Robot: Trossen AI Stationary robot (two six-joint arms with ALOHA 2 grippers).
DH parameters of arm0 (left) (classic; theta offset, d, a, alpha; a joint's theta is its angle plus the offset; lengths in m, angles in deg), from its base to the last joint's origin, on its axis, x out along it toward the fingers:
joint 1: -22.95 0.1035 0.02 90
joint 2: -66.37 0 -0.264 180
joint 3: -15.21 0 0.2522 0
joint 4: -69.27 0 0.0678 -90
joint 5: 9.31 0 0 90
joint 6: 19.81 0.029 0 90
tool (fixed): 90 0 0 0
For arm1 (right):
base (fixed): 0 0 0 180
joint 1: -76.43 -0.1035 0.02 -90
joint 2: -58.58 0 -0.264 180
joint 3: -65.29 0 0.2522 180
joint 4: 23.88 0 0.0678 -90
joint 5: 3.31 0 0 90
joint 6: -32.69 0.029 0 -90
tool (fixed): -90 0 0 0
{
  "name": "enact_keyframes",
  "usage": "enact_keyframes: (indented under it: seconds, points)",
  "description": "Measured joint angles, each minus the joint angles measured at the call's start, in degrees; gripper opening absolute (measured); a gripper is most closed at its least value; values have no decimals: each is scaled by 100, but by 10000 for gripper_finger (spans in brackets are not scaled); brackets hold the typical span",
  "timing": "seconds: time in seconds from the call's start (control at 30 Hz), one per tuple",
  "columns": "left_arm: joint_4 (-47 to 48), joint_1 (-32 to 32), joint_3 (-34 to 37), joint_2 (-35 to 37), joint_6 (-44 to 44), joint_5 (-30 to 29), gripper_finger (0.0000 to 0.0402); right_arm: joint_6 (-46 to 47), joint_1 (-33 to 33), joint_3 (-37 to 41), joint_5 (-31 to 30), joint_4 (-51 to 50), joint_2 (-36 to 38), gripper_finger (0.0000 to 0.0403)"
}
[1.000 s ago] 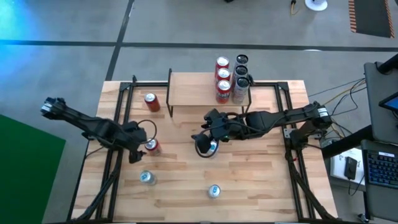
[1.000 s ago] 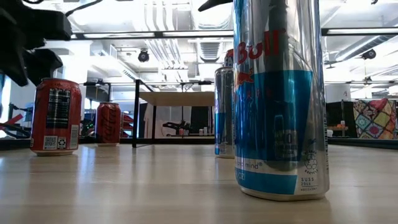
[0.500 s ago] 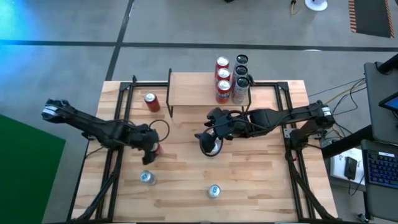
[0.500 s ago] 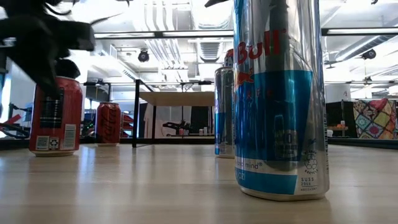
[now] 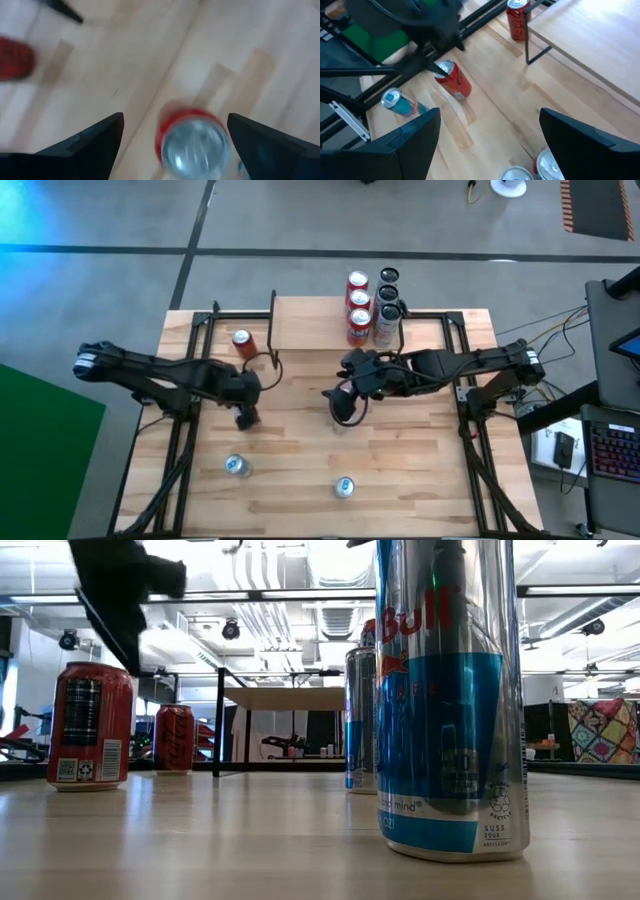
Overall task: Place canned beverage on shelf
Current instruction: Put the bottom red black soda can on the shelf
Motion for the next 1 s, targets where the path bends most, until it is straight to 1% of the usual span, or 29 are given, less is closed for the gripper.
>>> enact_keyframes:
  seconds: [0.1, 0.23, 0.37, 0.53, 0.67, 0.87, 1.0]
  points:
    - [464, -194, -353, 269, 837, 182, 334, -11, 0, 0, 2, -107, 10, 327]
    - [254, -359, -361, 533, 2183, 538, 321, -110, -2, 0, 2, -154, 11, 327]
    - [180, -438, -295, 372, 3517, 621, 315, -151, -2, 0, 2, -154, 11, 327]
    - [192, -434, -292, 25, 4343, 632, 314, -159, -2, 3, 14, -233, 12, 327]
    - [196, -434, -290, -240, 5170, 665, 314, -151, -4, 4, 46, -321, 17, 327]
    - [328, -381, -277, -655, 5863, 651, 314, -144, -15, 4, 48, -360, 19, 327]
    - [372, -323, -211, -871, 6192, 522, 314, -146, -15, 5, 48, -362, 19, 327]
